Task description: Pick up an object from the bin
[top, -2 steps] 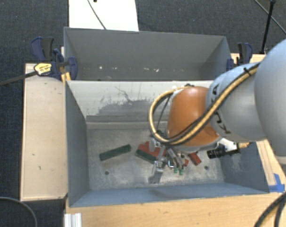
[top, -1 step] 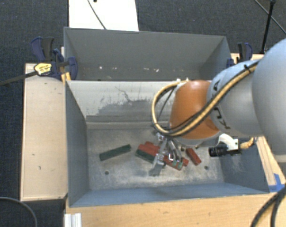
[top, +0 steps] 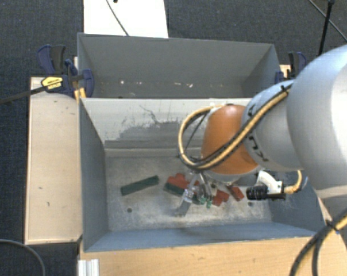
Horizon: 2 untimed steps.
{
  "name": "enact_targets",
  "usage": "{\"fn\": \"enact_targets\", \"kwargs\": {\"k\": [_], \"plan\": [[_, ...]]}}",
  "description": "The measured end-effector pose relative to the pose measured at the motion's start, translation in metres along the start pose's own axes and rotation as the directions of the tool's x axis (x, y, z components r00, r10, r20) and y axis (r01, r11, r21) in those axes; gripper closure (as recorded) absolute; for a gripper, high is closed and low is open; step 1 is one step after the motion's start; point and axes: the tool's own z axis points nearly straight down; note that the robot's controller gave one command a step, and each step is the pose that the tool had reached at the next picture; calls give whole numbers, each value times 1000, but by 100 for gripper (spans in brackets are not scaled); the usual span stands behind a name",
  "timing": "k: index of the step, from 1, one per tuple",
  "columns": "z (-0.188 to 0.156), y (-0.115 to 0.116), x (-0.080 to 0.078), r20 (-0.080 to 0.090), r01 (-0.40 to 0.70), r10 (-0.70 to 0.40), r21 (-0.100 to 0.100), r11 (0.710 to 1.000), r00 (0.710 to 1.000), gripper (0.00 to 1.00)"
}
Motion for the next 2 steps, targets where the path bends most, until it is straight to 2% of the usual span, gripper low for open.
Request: {"fn": "enact_targets", "kwargs": {"k": [1,2], "plan": [[-1,0,-1,1,-2,2,-1,1000,1000,0],[-3,0,-2,2,-3,3,-1,1000,1000,100]]}}
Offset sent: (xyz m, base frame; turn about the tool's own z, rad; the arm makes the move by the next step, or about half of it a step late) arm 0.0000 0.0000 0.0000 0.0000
